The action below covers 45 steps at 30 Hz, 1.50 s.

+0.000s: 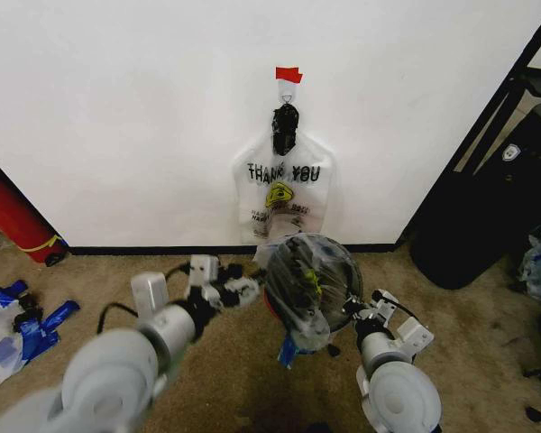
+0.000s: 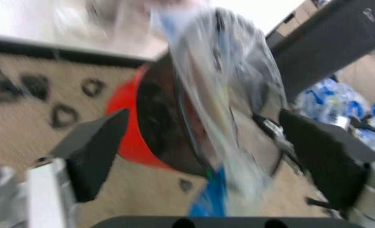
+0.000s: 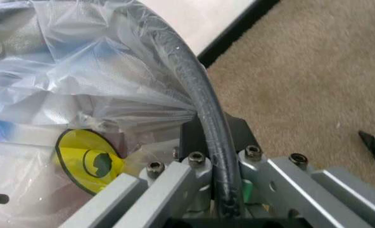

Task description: Pick up the garbage bag from the wall and place it over the trash bin.

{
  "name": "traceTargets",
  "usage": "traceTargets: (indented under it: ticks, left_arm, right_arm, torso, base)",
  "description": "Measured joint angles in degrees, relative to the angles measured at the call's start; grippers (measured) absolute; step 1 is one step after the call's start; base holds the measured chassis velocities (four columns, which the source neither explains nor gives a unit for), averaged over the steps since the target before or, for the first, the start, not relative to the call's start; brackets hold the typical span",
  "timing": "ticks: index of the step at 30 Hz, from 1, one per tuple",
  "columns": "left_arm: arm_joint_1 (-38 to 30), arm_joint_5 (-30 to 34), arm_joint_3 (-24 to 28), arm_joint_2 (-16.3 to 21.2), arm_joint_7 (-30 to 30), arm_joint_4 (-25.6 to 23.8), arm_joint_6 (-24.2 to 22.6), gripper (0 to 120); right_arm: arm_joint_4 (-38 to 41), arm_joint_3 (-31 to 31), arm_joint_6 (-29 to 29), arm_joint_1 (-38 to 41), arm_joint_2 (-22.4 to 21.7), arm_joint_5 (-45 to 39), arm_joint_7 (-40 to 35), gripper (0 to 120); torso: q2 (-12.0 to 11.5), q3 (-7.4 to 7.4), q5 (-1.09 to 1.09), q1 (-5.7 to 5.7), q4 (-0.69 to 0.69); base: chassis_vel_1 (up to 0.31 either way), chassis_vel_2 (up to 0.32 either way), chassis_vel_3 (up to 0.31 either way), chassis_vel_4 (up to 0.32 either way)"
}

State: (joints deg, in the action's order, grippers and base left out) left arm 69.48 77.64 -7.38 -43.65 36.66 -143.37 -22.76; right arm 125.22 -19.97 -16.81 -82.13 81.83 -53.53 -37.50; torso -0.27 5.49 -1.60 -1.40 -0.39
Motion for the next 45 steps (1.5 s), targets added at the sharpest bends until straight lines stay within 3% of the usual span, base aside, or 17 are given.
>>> traceTargets:
  ticks: [1, 8, 16, 22, 26, 32, 36, 45]
  left_arm:
    - [2.72, -0.75, 0.65, -1.40, -1.06, -0.14, 0.28, 99]
    - [4.69, -1.57, 2.67, -3.31, -3.57, -0.14, 0.12, 100]
    - [5.45, -4.82, 4.23, -3.89, -10.18, 2.50, -0.84, 94]
    - [4.51, -6.59, 6.20, -4.83, -11.45, 4.38, -0.86, 86]
    - [3.69, -8.07, 7.96, -5.20, -11.52, 5.74, -0.82, 68]
    - [3.66, -8.29, 8.02, -5.07, -11.50, 6.58, -0.69, 52]
    - [4.06, -8.29, 8.08, -5.25, -11.35, 6.65, -0.65, 31]
    - [4.17, -7.74, 8.11, -5.50, -10.99, 6.25, -0.63, 3]
  right_arm:
    - [-0.34, -0.54, 0.01, 0.43, 0.67, -1.66, -1.23, 0]
    - [-0.50, -0.93, 0.47, 1.31, 2.31, -4.25, -3.48, 0]
    - [0.65, -1.37, 0.03, 0.65, 2.84, -4.92, -4.32, 0]
    - [1.44, -1.57, -0.24, 0.09, 2.90, -4.99, -4.32, 0]
    - [2.07, -1.74, -0.35, -0.18, 2.85, -4.99, -4.32, 0]
    - [2.30, -1.84, -0.50, -0.26, 2.78, -4.92, -4.32, 0]
    - [1.80, -1.64, -0.53, -0.05, 2.88, -4.69, -4.31, 0]
    - [1.60, -1.10, -0.58, -0.12, 2.68, -4.11, -4.36, 0]
  torso:
    - [0.00, 0.00, 0.00, 0.00, 0.00]
    - [0.00, 0.00, 0.00, 0.00, -0.01]
    - [0.00, 0.00, -0.01, 0.00, -0.01]
    - [0.00, 0.00, -0.01, 0.00, -0.01]
    - [0.00, 0.00, -0.01, 0.00, -0.01]
    - [0.00, 0.00, -0.01, 0.00, -0.01]
    - [0.00, 0.00, -0.01, 0.00, -0.01]
    - [0.00, 0.00, -0.01, 0.00, -0.01]
  base:
    - [0.000, 0.000, 0.000, 0.000]
    - [0.000, 0.000, 0.000, 0.000]
    - [0.000, 0.000, 0.000, 0.000]
    - [0.000, 0.000, 0.000, 0.000]
    - [0.000, 0.000, 0.000, 0.000]
    - [0.000, 0.000, 0.000, 0.000]
    - [0.000, 0.000, 0.000, 0.000]
    - [0.000, 0.000, 0.000, 0.000]
